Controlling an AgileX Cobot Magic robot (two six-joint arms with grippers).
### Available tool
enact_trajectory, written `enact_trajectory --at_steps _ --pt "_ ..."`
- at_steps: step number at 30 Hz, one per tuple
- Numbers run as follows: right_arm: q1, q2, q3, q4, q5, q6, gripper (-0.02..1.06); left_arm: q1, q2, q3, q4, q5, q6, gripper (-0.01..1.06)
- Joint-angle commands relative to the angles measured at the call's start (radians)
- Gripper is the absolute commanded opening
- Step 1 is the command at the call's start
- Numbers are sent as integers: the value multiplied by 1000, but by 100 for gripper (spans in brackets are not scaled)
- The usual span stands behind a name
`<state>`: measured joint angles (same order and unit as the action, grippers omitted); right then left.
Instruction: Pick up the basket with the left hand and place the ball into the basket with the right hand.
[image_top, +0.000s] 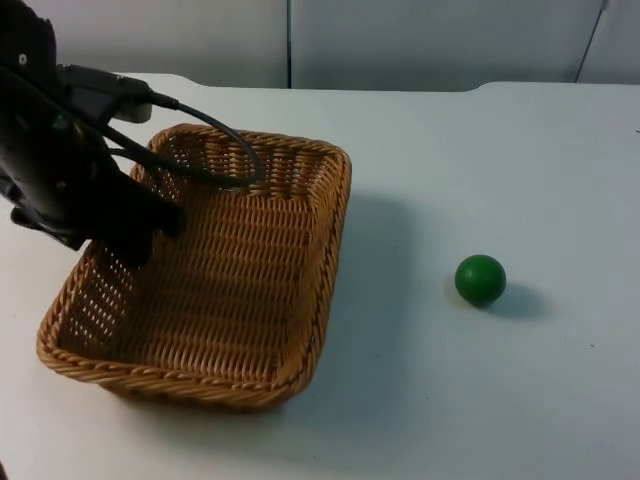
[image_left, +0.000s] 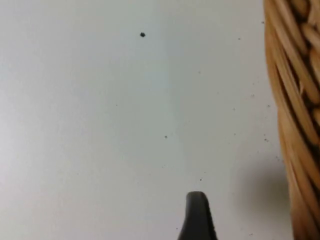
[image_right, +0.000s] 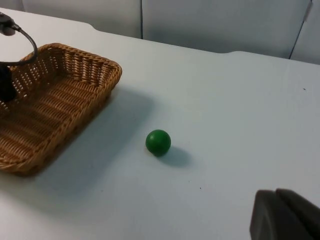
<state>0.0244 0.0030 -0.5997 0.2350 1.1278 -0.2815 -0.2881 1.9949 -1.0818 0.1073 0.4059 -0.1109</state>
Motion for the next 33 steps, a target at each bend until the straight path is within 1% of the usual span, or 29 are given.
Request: enact_trajectory --at_steps 1,3,4,5,6,7,13,18,22,25,26,28,30,31,32,33 --pt "-2 -3 -6 5 -4 -6 0 6 1 1 -21 5 -5 55" --pt "-2 -3 -6 5 -4 -6 0 6 1 1 -43 5 -5 39" --pt "-2 -3 -6 5 -4 -6 0 6 1 1 -43 5 -5 39" --pt "-2 -3 -6 5 -4 -6 0 6 1 1 -75 5 -5 25" --pt "-2 -3 -6 5 -4 -6 0 6 1 1 -99 5 -5 8" --pt "-2 -3 -6 5 -4 -6 0 6 1 1 -119 5 -2 0" --pt "-2 -3 -6 5 -4 -6 0 6 -9 1 -252 1 -2 0" --pt "-2 -3 -6 5 -4 -6 0 6 -63 1 -365 -6 0 0" --pt "-2 -3 -6 5 -4 -6 0 6 -118 1 -407 14 6 0" --pt "-2 -3 -6 5 -4 -6 0 6 -170 5 -472 44 57 0" --pt "-2 -3 -6 5 -4 -6 0 6 -170 5 -472 44 57 0" --pt "-2 -3 -6 5 -4 -6 0 6 -214 38 -556 8 111 0" --pt "-2 -3 -6 5 -4 -6 0 6 -269 113 -686 -81 184 0" --pt "-2 -3 -6 5 -4 -6 0 6 -269 113 -686 -81 184 0" --pt "-2 -3 -6 5 -4 -6 0 6 -290 146 -753 -123 225 0" --pt "-2 -3 -6 5 -4 -6 0 6 -312 181 -805 -147 277 0"
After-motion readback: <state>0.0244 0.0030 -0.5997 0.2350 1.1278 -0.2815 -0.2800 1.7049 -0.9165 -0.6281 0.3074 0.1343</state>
